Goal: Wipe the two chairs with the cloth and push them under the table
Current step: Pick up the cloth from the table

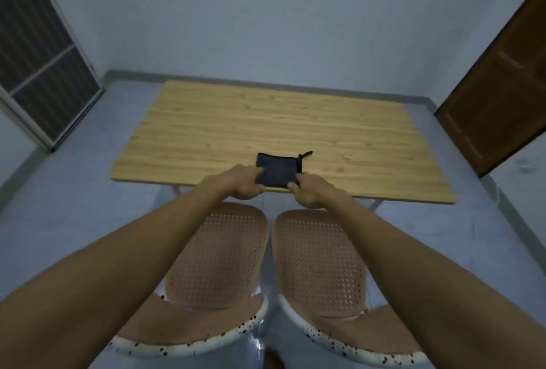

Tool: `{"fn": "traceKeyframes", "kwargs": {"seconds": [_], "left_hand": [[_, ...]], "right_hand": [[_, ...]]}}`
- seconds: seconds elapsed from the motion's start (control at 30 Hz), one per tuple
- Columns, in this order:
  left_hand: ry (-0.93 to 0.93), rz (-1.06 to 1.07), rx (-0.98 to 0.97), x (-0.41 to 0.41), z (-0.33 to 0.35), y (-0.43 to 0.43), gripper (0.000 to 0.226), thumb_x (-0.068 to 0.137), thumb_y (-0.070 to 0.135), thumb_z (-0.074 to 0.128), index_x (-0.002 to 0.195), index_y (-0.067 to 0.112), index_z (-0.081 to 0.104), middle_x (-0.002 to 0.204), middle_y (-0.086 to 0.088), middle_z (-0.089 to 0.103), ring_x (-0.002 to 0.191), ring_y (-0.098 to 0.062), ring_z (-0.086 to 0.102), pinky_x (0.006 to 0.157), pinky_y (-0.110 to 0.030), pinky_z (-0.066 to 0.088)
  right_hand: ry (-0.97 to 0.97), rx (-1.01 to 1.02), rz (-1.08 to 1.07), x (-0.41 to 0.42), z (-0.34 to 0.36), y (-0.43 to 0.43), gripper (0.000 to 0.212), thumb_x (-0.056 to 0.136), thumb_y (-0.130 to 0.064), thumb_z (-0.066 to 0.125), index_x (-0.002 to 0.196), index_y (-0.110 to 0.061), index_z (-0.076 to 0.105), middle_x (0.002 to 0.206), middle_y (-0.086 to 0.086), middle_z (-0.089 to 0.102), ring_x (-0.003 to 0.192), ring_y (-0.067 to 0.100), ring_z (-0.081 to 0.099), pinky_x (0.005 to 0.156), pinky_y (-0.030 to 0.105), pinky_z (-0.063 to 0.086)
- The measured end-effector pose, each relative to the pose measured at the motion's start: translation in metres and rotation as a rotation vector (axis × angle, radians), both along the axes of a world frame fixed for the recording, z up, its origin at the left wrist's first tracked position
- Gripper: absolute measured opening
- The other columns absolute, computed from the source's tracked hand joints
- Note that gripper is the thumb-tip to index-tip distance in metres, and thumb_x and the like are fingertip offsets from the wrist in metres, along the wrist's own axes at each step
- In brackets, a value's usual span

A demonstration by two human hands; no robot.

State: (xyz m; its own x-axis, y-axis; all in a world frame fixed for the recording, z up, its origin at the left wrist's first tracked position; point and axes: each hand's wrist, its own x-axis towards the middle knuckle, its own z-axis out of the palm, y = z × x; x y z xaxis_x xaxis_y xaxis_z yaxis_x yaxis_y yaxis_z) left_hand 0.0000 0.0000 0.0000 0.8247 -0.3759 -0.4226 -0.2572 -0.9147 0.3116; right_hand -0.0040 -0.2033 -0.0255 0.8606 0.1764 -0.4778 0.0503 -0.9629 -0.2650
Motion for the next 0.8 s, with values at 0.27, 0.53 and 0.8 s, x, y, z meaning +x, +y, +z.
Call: {"fn": "traceKeyframes", "kwargs": {"seconds": [0.27,0.53,0.8], "left_hand": [[0.128,0.162,-0.034,0.039,-0.077,-0.041,0.068,0.099,0.032,0.045,0.154,0.007,0.014,0.161,-0.012,0.017,0.146,-0.029,0.023,0.115,-0.035,0.028],[0.064,0.093,0.061,0.09,-0.14,-0.048,0.068,0.096,0.018,0.05,0.152,0.005,0.014,0.161,-0.016,0.01,0.149,-0.032,0.008,0.117,-0.045,0.024],[-0.297,0.214,-0.038,0.078,-0.189,-0.053,0.028,0.078,-0.005,0.057,0.105,0.003,0.059,0.116,-0.015,0.059,0.112,-0.034,0.052,0.076,-0.039,0.045]], "right_hand": [[0.066,0.044,-0.009,0.06,-0.082,-0.007,0.07,0.105,-0.048,0.037,0.157,-0.006,0.019,0.166,0.012,0.015,0.152,0.029,0.019,0.119,0.042,0.027],[0.039,-0.013,0.126,0.094,-0.146,-0.017,0.089,0.096,-0.047,0.058,0.16,-0.011,0.008,0.168,0.006,0.005,0.153,0.027,0.009,0.119,0.049,0.027],[-0.381,-0.195,0.104,0.072,-0.164,-0.013,0.074,0.09,-0.016,0.065,0.153,-0.018,0.026,0.143,0.011,0.04,0.125,0.03,0.041,0.093,0.037,0.036]]}}
